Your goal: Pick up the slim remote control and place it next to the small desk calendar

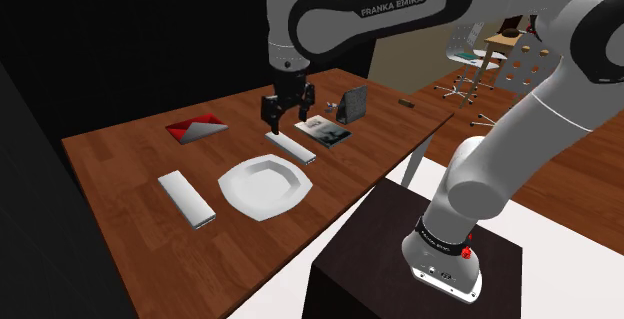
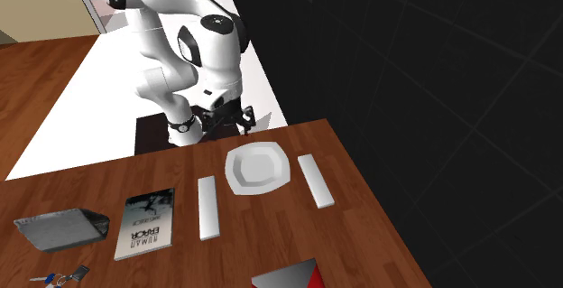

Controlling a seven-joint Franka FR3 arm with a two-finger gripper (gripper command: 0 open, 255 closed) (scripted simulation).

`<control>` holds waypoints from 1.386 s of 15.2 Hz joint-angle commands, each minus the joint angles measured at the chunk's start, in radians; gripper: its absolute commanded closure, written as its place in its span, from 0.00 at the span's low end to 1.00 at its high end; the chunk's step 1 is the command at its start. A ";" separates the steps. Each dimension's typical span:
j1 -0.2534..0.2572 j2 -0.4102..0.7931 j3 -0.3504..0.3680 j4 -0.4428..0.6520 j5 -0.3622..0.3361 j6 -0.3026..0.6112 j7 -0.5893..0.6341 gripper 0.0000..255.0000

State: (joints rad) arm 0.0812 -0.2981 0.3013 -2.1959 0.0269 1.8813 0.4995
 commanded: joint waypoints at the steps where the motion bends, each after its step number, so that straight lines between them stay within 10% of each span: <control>1: 0.007 0.068 0.027 0.033 -0.006 0.033 0.038 0.00; 21: 0.214 0.823 0.115 0.677 -0.247 0.096 0.363 0.00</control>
State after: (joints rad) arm 0.2735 0.4795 0.4187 -1.5645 -0.2055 1.9788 0.8461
